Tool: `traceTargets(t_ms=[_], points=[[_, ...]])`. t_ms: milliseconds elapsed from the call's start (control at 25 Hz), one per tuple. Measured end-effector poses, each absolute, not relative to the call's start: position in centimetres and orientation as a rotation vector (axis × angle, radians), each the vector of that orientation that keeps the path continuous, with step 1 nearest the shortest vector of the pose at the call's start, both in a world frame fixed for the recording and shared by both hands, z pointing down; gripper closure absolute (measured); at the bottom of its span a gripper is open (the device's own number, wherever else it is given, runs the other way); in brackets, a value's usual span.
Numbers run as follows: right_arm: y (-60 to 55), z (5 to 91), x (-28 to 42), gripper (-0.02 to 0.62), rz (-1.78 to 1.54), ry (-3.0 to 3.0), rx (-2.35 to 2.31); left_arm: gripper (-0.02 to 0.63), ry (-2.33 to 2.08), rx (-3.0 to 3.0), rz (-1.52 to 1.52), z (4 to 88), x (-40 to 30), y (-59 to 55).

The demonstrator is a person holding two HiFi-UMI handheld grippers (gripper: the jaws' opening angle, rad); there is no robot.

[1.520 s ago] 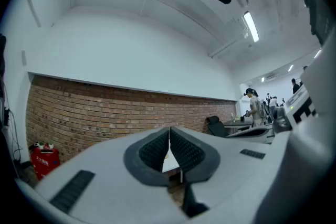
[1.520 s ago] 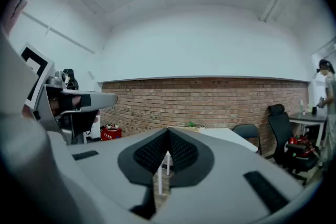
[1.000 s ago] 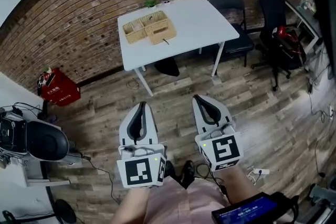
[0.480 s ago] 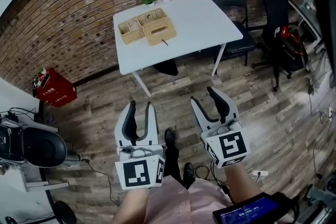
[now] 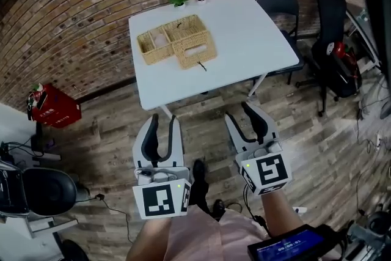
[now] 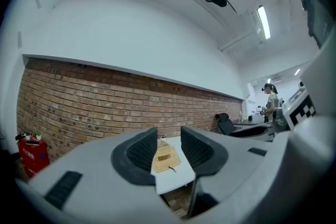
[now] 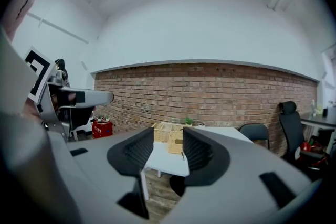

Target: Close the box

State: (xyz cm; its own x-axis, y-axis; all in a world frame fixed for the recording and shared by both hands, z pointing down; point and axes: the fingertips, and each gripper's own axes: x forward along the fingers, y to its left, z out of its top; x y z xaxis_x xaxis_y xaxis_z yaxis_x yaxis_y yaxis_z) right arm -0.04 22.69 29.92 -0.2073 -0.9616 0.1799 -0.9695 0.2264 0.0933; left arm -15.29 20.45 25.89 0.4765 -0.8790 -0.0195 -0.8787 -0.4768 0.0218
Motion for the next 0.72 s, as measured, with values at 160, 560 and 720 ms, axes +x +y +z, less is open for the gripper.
traceTargets(t_ms=[160, 560, 720], points=[[18.0, 28.9, -0.2, 0.425, 0.027, -2.285, 1.847, 0.46, -1.592, 2.703, -0.067, 25.2, -15.6, 15.8], [11.7, 26.3, 0.3, 0.443, -0.051, -2.25, 1.892, 0.469, -1.528, 2.737, -0.088, 24.7, -15.1, 9.0], [10.3, 26.9, 1.6, 0.446, -0.037, -2.231, 1.912, 0.471, -1.495, 2.737, -0.055, 25.9, -14.1, 7.5]])
